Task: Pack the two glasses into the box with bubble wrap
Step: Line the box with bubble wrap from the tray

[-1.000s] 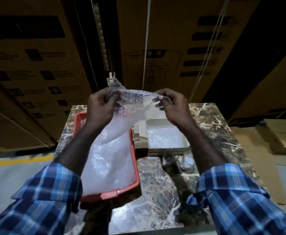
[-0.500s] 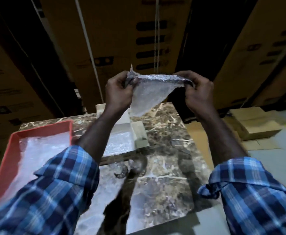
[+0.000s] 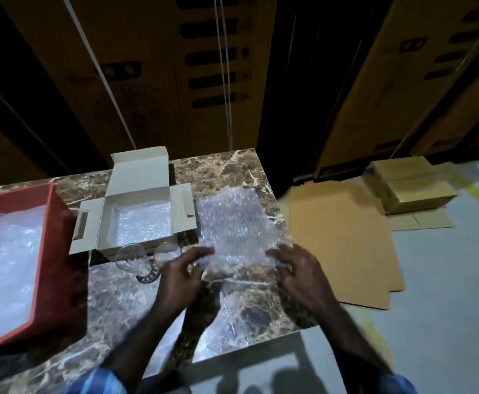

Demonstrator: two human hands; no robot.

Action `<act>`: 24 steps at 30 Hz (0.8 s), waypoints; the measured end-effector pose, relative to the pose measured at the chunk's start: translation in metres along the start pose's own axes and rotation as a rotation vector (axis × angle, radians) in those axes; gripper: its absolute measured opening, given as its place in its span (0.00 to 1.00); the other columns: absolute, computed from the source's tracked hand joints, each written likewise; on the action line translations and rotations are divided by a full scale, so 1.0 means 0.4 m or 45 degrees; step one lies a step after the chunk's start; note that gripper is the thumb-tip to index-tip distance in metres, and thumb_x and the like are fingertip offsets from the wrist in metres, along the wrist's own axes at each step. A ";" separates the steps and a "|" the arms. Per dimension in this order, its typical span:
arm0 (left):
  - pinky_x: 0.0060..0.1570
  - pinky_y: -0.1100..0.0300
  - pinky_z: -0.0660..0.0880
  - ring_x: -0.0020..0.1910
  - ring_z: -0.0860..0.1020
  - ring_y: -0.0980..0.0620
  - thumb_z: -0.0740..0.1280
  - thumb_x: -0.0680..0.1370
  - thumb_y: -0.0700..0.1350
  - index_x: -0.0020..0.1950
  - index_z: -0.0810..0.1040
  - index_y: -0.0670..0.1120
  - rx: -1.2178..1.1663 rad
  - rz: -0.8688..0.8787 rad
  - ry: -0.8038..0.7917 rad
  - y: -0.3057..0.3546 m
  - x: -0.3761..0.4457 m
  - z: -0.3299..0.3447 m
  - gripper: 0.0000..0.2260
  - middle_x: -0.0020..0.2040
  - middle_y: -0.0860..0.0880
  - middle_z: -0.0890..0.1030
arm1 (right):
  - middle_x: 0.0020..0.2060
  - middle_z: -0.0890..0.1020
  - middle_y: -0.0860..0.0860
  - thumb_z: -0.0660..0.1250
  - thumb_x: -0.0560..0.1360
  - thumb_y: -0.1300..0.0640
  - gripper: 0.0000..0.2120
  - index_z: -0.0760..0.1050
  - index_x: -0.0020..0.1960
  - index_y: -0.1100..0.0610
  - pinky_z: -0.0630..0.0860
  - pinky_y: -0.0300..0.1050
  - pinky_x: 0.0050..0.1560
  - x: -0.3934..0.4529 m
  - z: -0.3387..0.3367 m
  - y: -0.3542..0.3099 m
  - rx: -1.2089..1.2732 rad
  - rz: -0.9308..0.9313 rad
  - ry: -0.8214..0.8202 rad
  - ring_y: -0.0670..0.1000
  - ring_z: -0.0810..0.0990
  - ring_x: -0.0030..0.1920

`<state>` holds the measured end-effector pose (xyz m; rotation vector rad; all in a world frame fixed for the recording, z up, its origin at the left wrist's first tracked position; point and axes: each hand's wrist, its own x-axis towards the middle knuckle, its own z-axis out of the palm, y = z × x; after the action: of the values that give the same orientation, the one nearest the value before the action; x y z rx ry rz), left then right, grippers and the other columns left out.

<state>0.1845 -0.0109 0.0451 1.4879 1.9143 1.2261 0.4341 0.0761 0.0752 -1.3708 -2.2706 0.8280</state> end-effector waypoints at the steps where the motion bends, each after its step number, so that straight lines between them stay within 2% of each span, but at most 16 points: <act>1: 0.58 0.69 0.74 0.55 0.80 0.66 0.69 0.74 0.28 0.55 0.83 0.56 0.050 -0.021 -0.045 -0.019 -0.032 0.008 0.23 0.53 0.69 0.82 | 0.66 0.76 0.45 0.67 0.76 0.65 0.19 0.81 0.63 0.50 0.54 0.41 0.74 -0.020 0.018 0.017 -0.022 0.013 -0.029 0.45 0.67 0.69; 3: 0.57 0.73 0.73 0.55 0.79 0.70 0.67 0.73 0.30 0.55 0.82 0.59 0.114 -0.056 -0.130 -0.046 -0.093 0.018 0.23 0.53 0.74 0.80 | 0.66 0.77 0.45 0.68 0.76 0.63 0.16 0.82 0.61 0.50 0.56 0.37 0.72 -0.060 0.057 0.053 -0.062 0.025 -0.114 0.46 0.68 0.70; 5: 0.53 0.72 0.74 0.53 0.79 0.72 0.65 0.73 0.36 0.52 0.81 0.65 0.115 -0.083 -0.197 -0.059 -0.138 0.018 0.22 0.50 0.74 0.80 | 0.61 0.79 0.43 0.67 0.75 0.60 0.14 0.84 0.57 0.50 0.58 0.33 0.69 -0.103 0.089 0.080 -0.077 0.062 -0.237 0.43 0.69 0.66; 7: 0.45 0.71 0.76 0.45 0.83 0.65 0.66 0.74 0.37 0.45 0.82 0.68 0.060 -0.176 -0.264 -0.077 -0.168 0.019 0.22 0.45 0.63 0.85 | 0.52 0.83 0.45 0.65 0.74 0.55 0.10 0.84 0.51 0.48 0.69 0.38 0.61 -0.135 0.112 0.102 -0.070 0.111 -0.296 0.46 0.76 0.59; 8: 0.41 0.68 0.77 0.41 0.84 0.59 0.67 0.76 0.37 0.43 0.83 0.66 0.016 -0.228 -0.296 -0.079 -0.178 0.019 0.21 0.42 0.57 0.86 | 0.44 0.82 0.46 0.64 0.73 0.54 0.08 0.83 0.47 0.48 0.71 0.40 0.53 -0.145 0.120 0.113 -0.053 0.143 -0.308 0.47 0.78 0.53; 9: 0.39 0.64 0.77 0.39 0.84 0.55 0.68 0.77 0.40 0.42 0.83 0.63 -0.018 -0.263 -0.302 -0.083 -0.187 0.019 0.16 0.40 0.53 0.86 | 0.38 0.78 0.44 0.65 0.73 0.53 0.07 0.82 0.44 0.50 0.69 0.40 0.46 -0.151 0.123 0.118 -0.022 0.162 -0.313 0.47 0.77 0.46; 10: 0.39 0.60 0.78 0.38 0.84 0.53 0.68 0.77 0.47 0.42 0.83 0.59 -0.016 -0.287 -0.297 -0.086 -0.193 0.016 0.08 0.37 0.52 0.85 | 0.32 0.75 0.42 0.66 0.72 0.54 0.07 0.82 0.40 0.53 0.66 0.40 0.43 -0.153 0.129 0.124 0.018 0.188 -0.315 0.45 0.75 0.41; 11: 0.38 0.58 0.78 0.37 0.84 0.53 0.68 0.76 0.53 0.43 0.83 0.54 -0.016 -0.314 -0.297 -0.091 -0.194 0.014 0.06 0.36 0.53 0.85 | 0.28 0.74 0.44 0.66 0.72 0.53 0.09 0.80 0.37 0.56 0.66 0.41 0.40 -0.152 0.131 0.125 0.088 0.217 -0.306 0.44 0.73 0.37; 12: 0.38 0.57 0.77 0.36 0.83 0.54 0.68 0.76 0.56 0.41 0.82 0.51 -0.003 -0.344 -0.292 -0.102 -0.192 0.015 0.11 0.34 0.53 0.84 | 0.27 0.75 0.49 0.67 0.72 0.53 0.11 0.77 0.35 0.59 0.67 0.43 0.37 -0.149 0.132 0.126 0.175 0.248 -0.265 0.45 0.72 0.33; 14: 0.37 0.58 0.74 0.32 0.79 0.57 0.70 0.77 0.53 0.38 0.80 0.46 0.008 -0.376 -0.269 -0.117 -0.179 0.018 0.13 0.32 0.52 0.82 | 0.27 0.76 0.54 0.71 0.72 0.54 0.13 0.75 0.34 0.61 0.70 0.46 0.35 -0.136 0.136 0.131 0.352 0.338 -0.170 0.44 0.71 0.29; 17: 0.39 0.58 0.72 0.34 0.76 0.57 0.66 0.77 0.61 0.40 0.78 0.44 -0.069 -0.416 -0.210 -0.110 -0.150 0.026 0.20 0.35 0.48 0.81 | 0.24 0.76 0.47 0.76 0.73 0.56 0.13 0.77 0.33 0.59 0.66 0.42 0.32 -0.124 0.142 0.138 0.548 0.502 -0.171 0.43 0.71 0.27; 20: 0.38 0.62 0.70 0.36 0.74 0.60 0.64 0.81 0.58 0.41 0.76 0.45 -0.166 -0.480 -0.144 -0.097 -0.129 0.037 0.17 0.35 0.52 0.80 | 0.27 0.79 0.45 0.78 0.65 0.42 0.17 0.81 0.36 0.56 0.69 0.44 0.35 -0.132 0.161 0.147 0.616 0.515 -0.228 0.44 0.74 0.29; 21: 0.38 0.63 0.69 0.36 0.73 0.59 0.62 0.81 0.56 0.43 0.76 0.45 -0.158 -0.480 -0.133 -0.095 -0.126 0.039 0.15 0.35 0.50 0.79 | 0.27 0.79 0.44 0.77 0.64 0.42 0.14 0.81 0.35 0.51 0.70 0.44 0.35 -0.136 0.165 0.144 0.573 0.515 -0.252 0.44 0.74 0.29; 22: 0.38 0.65 0.68 0.37 0.72 0.58 0.61 0.81 0.54 0.44 0.76 0.45 -0.139 -0.478 -0.132 -0.095 -0.125 0.040 0.14 0.36 0.48 0.79 | 0.25 0.78 0.43 0.76 0.65 0.45 0.08 0.80 0.32 0.46 0.69 0.43 0.35 -0.138 0.163 0.138 0.522 0.520 -0.272 0.42 0.74 0.28; 23: 0.38 0.66 0.68 0.37 0.72 0.58 0.59 0.81 0.54 0.45 0.75 0.47 -0.132 -0.473 -0.138 -0.093 -0.128 0.040 0.13 0.37 0.49 0.79 | 0.23 0.77 0.41 0.76 0.67 0.50 0.11 0.78 0.29 0.42 0.68 0.42 0.34 -0.137 0.164 0.140 0.490 0.523 -0.282 0.39 0.72 0.27; 24: 0.38 0.68 0.68 0.37 0.72 0.58 0.59 0.82 0.53 0.45 0.74 0.51 -0.120 -0.471 -0.140 -0.089 -0.130 0.038 0.10 0.37 0.52 0.78 | 0.22 0.76 0.40 0.75 0.70 0.55 0.17 0.77 0.27 0.40 0.67 0.41 0.33 -0.135 0.164 0.138 0.448 0.509 -0.268 0.38 0.71 0.25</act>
<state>0.1940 -0.0542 -0.0021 1.0682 1.9205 1.0277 0.4587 0.0286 -0.0111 -1.6464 -1.8841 1.4838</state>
